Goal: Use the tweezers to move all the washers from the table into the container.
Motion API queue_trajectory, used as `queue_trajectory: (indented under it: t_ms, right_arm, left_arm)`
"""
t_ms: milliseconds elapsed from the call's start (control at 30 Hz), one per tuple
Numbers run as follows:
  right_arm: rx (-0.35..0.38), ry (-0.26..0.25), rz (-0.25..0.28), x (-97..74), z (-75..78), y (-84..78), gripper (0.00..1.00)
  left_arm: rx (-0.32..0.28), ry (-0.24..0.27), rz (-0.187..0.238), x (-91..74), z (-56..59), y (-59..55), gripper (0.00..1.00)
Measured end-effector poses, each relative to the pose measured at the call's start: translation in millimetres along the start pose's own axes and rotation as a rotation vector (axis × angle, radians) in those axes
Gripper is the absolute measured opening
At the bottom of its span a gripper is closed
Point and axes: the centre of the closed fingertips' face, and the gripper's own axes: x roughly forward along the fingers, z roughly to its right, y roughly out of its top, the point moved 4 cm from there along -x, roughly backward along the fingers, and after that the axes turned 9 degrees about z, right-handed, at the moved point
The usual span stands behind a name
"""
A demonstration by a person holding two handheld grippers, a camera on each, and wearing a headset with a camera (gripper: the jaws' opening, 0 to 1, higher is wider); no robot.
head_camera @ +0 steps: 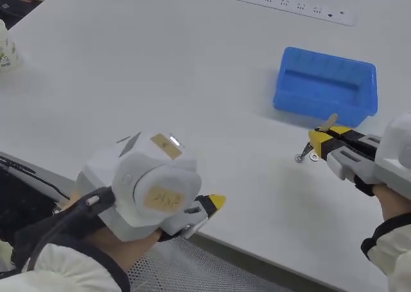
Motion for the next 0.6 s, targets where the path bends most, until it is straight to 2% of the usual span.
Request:
queue_trajectory:
  t_ms: [167, 233, 333, 600]
  right_arm:
    - [0.045, 0.002, 0.017, -2.3, 3.8, 6.0, 0.01]
    - [0.057, -0.002, 0.037, -5.6, 4.8, 13.3, 0.01]
    - [0.054, -0.003, 0.049, -6.7, 7.5, 20.6, 0.01]
    - [0.056, -0.006, 0.054, -5.6, 14.4, 27.5, 0.01]
  left_arm:
    - [0.000, 0.001, 0.001, 0.0, -0.3, 0.0, 0.85]
    - [0.000, 0.003, 0.000, 0.0, -0.6, -0.1, 0.85]
    - [0.000, 0.002, -0.004, 0.3, -0.5, -0.6, 0.85]
    - [0.005, -0.004, -0.008, 0.5, 0.6, -0.7, 0.85]
